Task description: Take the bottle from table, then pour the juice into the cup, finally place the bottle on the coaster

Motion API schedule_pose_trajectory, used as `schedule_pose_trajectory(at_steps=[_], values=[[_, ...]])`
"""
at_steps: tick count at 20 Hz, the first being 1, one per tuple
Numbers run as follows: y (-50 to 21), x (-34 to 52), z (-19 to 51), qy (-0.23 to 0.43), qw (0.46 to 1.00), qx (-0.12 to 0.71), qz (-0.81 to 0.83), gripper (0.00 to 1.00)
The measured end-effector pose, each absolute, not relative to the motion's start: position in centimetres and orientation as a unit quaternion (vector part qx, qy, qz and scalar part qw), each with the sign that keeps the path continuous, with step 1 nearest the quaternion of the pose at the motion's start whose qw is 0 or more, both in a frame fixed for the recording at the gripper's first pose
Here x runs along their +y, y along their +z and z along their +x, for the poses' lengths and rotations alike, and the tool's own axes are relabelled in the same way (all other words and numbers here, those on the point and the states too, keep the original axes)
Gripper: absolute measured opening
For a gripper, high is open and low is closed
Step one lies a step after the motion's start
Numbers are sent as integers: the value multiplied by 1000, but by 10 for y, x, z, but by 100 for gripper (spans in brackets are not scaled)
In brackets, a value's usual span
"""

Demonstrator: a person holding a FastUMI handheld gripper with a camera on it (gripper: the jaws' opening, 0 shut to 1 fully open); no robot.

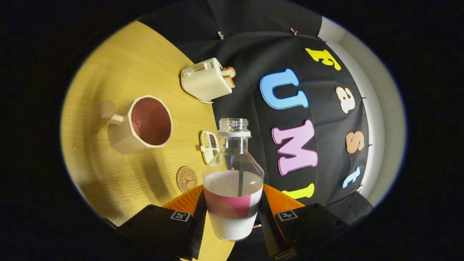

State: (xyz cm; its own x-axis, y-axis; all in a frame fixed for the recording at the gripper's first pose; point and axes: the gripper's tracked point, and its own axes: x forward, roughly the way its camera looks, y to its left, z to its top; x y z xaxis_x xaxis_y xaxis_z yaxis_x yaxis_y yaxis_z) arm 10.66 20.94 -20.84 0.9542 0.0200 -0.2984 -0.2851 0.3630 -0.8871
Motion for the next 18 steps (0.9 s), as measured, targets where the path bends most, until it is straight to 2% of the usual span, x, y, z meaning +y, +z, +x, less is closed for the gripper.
schedule_pose_trajectory(at_steps=[18], values=[[-237,221,109,123,735,127,-655,71]])
